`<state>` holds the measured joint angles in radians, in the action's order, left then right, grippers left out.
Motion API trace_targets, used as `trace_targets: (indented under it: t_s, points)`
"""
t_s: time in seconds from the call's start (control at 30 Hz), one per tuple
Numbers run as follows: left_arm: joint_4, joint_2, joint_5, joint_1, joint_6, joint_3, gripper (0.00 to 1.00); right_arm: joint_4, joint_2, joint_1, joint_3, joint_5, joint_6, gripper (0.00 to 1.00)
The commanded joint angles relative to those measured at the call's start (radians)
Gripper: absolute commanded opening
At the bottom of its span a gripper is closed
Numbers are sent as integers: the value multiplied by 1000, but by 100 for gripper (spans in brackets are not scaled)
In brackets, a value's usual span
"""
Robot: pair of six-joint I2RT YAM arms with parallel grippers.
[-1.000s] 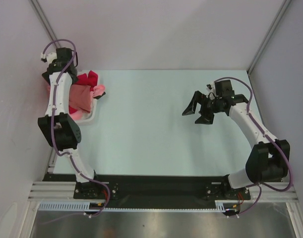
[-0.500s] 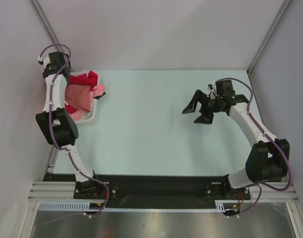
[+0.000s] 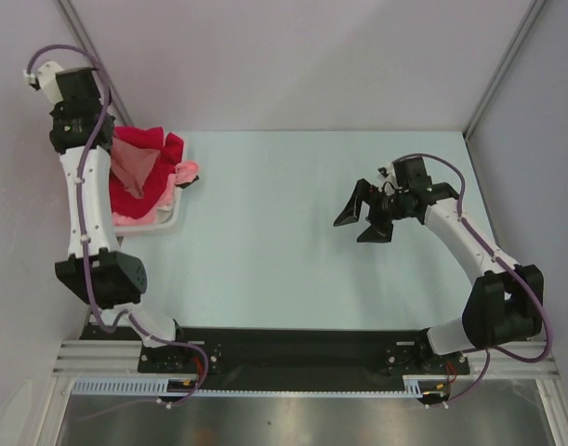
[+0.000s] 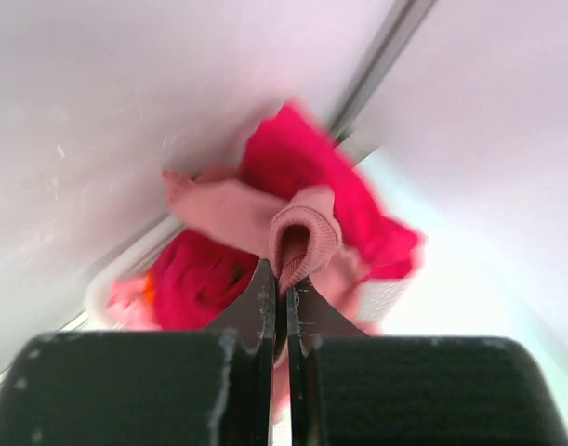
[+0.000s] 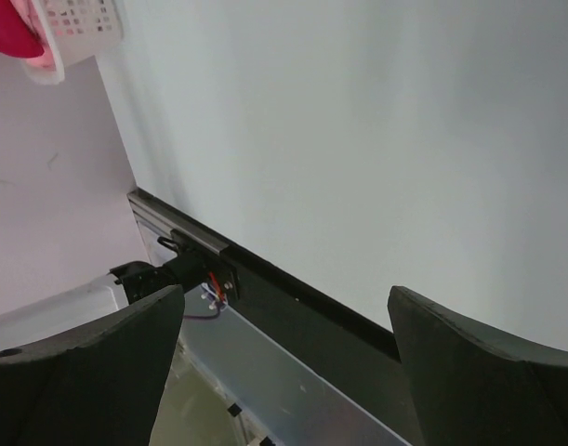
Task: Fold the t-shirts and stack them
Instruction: Grab the tshirt from the pile, then move the tshirt to the center of the board
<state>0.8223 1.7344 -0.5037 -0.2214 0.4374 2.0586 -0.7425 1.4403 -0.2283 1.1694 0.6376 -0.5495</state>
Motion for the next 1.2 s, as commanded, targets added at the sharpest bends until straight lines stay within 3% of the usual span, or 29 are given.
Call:
trace_targets:
  t_s: [0.0,0.23,0.43,0.6,0.83,0.97,1.17]
  points:
    - [-250,-198,53,1,29,54,0,-11,-52,-26,-20,28,3,100]
    - [-497,-216,186,-1,61,130,0,-46,-61,-31,22,-18,51,100]
    - [-567,-162,468,28,236,267,0,-43,-6,-31,82,-23,56,99]
    - [-609,-183,562,279,207,265,0,20,8,-37,67,0,13,100]
    - [-465,-197,622,526,228,164,0,25,-50,-43,36,-13,49,100]
    - [-413,-217,547,732,150,149,0,8,-110,-43,15,-48,66,100]
    - [-272,-236,525,794,135,28,0,-90,-184,-42,30,-156,115,99]
